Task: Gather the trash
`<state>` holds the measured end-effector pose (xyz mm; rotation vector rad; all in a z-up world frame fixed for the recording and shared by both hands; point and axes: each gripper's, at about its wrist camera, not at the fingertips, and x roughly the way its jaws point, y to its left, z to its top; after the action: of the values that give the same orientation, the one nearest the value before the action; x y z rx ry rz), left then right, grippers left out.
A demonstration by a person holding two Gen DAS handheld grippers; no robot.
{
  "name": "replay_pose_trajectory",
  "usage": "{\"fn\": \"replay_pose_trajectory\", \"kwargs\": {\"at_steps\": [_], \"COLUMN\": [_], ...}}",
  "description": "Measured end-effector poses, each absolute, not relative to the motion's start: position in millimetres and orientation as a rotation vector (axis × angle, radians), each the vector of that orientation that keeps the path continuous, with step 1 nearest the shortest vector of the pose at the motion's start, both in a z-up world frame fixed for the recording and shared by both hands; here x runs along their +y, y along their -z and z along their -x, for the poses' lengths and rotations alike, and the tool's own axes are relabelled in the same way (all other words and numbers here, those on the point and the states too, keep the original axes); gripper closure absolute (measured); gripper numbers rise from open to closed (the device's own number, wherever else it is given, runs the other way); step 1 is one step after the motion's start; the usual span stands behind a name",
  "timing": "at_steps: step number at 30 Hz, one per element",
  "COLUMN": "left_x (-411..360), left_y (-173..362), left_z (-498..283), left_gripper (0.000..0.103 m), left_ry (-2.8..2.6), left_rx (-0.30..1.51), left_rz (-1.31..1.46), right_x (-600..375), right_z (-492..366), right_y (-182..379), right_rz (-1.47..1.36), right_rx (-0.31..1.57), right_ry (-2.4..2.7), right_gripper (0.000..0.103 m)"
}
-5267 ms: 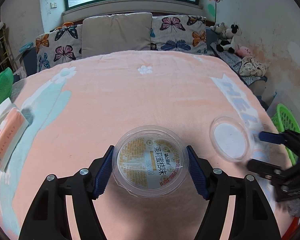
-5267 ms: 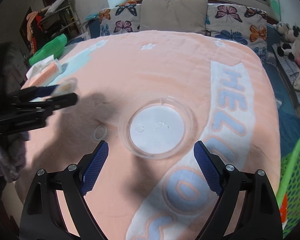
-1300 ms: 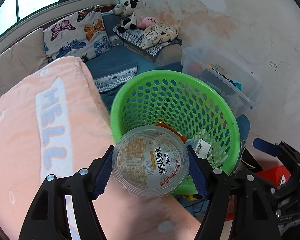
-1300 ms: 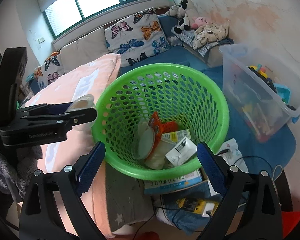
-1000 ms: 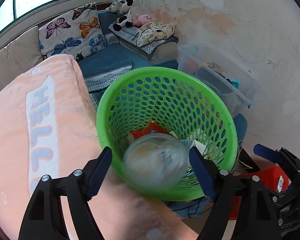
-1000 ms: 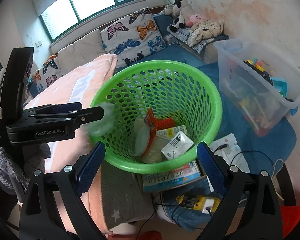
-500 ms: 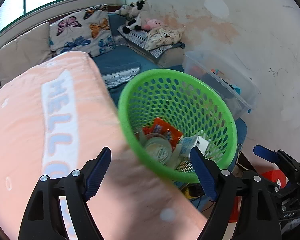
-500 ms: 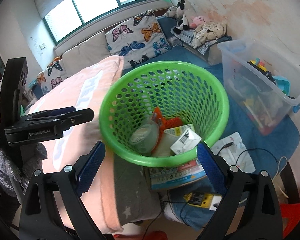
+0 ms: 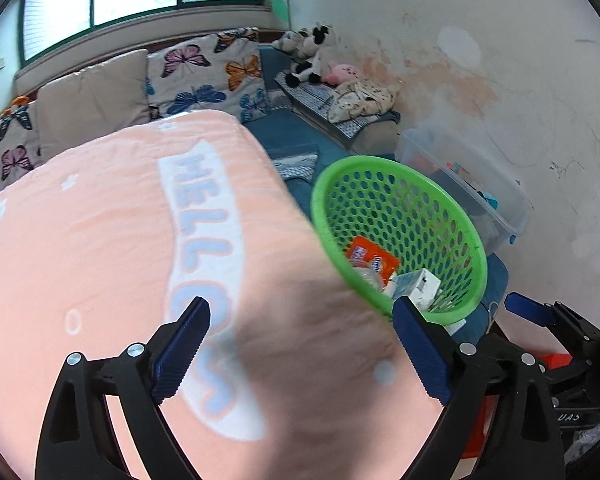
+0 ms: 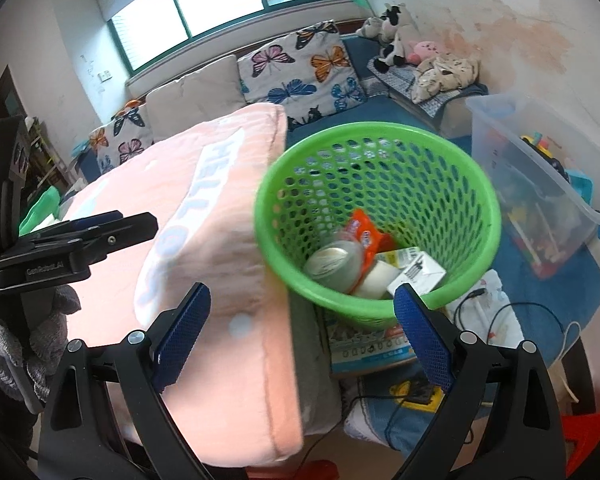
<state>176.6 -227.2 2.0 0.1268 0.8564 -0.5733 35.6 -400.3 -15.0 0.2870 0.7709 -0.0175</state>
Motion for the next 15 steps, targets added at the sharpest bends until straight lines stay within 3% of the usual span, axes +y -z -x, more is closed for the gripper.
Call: {"fn": "replay_pose_trajectory", "kwargs": {"at_steps": [15], "left_x": [-143.4], "left_y": [-16.5], "left_z": [-146.9], "left_gripper": [0.009], "left_ry": [0.446], "left_rx": [0.791], "left_rz": [-0.079], "right_x": [-354.3], "right_z": [-34.1], "right_y": [16.7], "right_rz": [-0.254], "right_rx": [0.8], "right_ry": [0.012], "right_gripper": [0.01]}}
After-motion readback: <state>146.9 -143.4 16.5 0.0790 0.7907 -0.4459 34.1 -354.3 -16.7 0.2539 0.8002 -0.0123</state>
